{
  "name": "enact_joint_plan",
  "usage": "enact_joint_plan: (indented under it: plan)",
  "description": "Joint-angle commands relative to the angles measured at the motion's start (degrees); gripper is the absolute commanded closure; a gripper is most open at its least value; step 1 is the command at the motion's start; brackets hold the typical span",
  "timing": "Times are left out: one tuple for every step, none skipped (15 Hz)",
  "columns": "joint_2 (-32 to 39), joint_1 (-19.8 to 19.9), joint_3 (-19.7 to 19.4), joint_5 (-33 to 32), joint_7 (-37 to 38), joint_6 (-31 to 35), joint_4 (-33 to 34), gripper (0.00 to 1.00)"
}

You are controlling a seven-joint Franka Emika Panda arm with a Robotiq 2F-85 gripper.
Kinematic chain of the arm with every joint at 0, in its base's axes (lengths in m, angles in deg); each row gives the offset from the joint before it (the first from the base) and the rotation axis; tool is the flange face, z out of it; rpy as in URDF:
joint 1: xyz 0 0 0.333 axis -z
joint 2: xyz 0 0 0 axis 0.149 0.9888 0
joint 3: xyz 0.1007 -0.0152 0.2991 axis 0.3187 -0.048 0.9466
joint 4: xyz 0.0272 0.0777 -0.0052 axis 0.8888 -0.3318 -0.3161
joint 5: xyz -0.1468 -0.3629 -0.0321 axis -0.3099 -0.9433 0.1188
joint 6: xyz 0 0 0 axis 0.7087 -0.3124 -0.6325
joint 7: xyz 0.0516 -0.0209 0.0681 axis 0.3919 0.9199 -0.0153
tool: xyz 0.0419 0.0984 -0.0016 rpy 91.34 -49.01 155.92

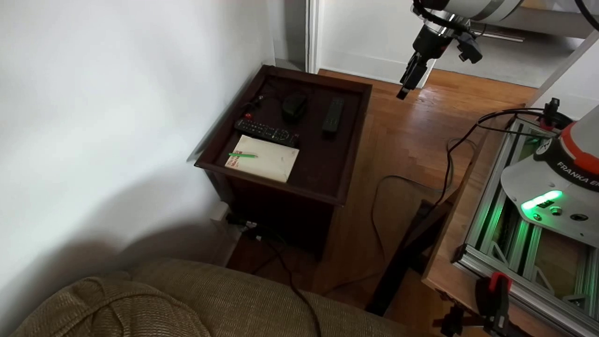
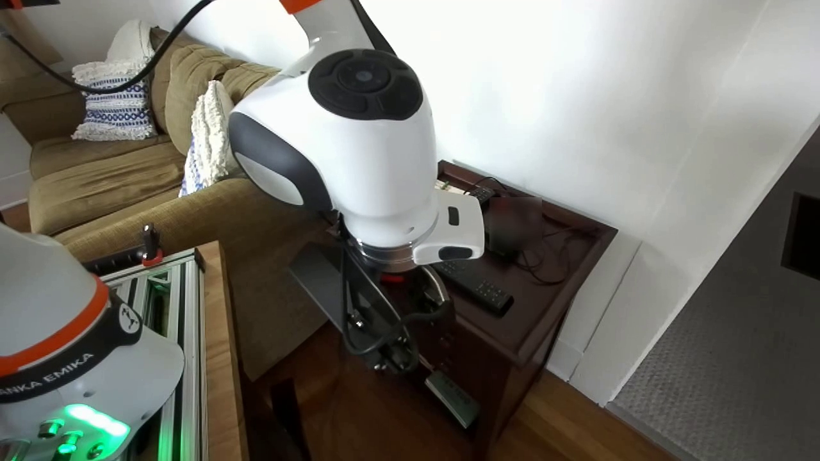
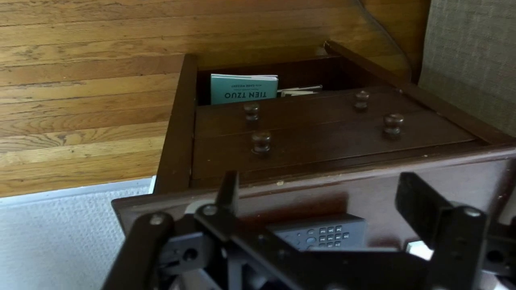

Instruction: Open the top drawer

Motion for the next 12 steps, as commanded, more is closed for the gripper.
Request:
enact_joint_plan:
  plan:
    - [3.9,-1.6,2.6,9.7,-5.4,5.7,0.0,0.00]
    - [4.9,-1.9,3.4,12.1,-6.6,7.2,0.0,0.00]
    - [6.0,-2.0,4.2,15.5,-8.6,8.4,0.0,0.00]
    - [6.7,-2.0,5.0,18.4,-10.5,9.0,0.0,0.00]
    - [7.6,-1.7,5.8,21.8,-13.1,9.7,0.0,0.00]
    - [8.2,-1.4,6.5,24.9,-15.4,9.9,0.0,0.00]
    - [8.7,-0.9,7.3,28.6,-18.6,9.9,0.0,0.00]
    - [8.9,-0.5,7.9,32.6,-21.6,9.5,0.0,0.00]
    - [9.0,-0.1,8.6,37.4,-25.2,9.0,0.0,0.00]
    - [9.0,0.1,8.9,41.6,-28.3,8.1,0.0,0.00]
    - [9.1,0.2,9.1,45.8,-31.0,7.9,0.0,0.00]
    - [9.1,0.1,9.3,50.0,-33.8,7.7,0.0,0.00]
